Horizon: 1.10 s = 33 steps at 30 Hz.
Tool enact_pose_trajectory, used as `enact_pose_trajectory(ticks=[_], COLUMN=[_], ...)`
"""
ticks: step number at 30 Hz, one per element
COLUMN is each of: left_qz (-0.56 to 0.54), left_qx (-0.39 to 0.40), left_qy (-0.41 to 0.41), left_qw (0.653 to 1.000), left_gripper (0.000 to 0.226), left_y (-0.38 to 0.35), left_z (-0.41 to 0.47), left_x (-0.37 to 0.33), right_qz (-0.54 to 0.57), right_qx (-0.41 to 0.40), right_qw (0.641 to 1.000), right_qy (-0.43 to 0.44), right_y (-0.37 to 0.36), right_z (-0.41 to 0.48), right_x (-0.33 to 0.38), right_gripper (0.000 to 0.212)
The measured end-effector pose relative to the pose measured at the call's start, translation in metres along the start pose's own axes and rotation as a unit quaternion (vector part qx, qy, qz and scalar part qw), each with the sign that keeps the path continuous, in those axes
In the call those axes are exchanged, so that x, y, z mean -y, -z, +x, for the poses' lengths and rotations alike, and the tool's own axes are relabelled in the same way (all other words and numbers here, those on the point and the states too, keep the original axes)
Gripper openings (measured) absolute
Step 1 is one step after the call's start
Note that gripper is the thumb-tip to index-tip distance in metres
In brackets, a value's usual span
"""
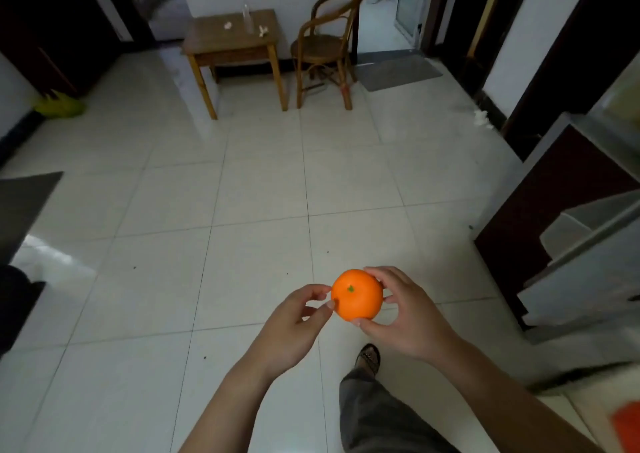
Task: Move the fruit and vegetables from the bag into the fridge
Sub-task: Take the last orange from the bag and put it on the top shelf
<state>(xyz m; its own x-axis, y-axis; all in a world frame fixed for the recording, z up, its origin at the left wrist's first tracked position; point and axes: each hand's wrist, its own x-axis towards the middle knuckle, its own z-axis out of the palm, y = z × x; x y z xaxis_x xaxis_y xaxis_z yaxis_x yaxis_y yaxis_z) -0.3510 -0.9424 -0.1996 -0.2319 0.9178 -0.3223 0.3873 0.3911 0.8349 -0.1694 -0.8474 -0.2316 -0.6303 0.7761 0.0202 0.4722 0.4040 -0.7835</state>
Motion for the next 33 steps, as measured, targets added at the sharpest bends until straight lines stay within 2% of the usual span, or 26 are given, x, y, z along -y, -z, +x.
enact_pose_trajectory(ticks=[4,7,10,14,20,25,30,33], left_qz=[0.034,0.059,0.031,-0.022,-0.021,0.03,0.093,0.104], left_qx=[0.011,0.021,0.023,0.08,0.167,0.246,0.325,0.377], left_qy=[-0.014,-0.042,-0.058,-0.074,-0.113,-0.2,-0.287,-0.329], left_qw=[0.999,0.997,0.998,0.994,0.979,0.948,0.896,0.86], left_gripper=[0.03,0.031,0.038,0.051,0.04,0.037,0.048,0.044], left_y=[0.016,0.029,0.037,0.031,-0.003,-0.038,-0.08,-0.121], left_z=[0.08,0.142,0.2,0.267,0.387,0.495,0.573,0.601], left_x=[-0.026,-0.055,-0.089,-0.131,-0.183,-0.251,-0.328,-0.366], right_qz=[-0.002,0.003,0.017,0.04,0.03,0.011,-0.017,-0.029], right_qx=[0.001,-0.027,-0.058,-0.105,-0.174,-0.265,-0.363,-0.424], right_qw=[1.0,0.999,0.998,0.993,0.98,0.951,0.904,0.876], right_qy=[-0.014,-0.02,-0.026,-0.044,-0.094,-0.157,-0.224,-0.227], right_y=[0.033,0.064,0.094,0.126,0.18,0.245,0.312,0.345], right_z=[0.074,0.128,0.173,0.214,0.27,0.318,0.339,0.334], right_x=[-0.022,-0.035,-0.046,-0.063,-0.112,-0.149,-0.172,-0.182], right_gripper=[0.074,0.073,0.072,0.07,0.074,0.073,0.07,0.063])
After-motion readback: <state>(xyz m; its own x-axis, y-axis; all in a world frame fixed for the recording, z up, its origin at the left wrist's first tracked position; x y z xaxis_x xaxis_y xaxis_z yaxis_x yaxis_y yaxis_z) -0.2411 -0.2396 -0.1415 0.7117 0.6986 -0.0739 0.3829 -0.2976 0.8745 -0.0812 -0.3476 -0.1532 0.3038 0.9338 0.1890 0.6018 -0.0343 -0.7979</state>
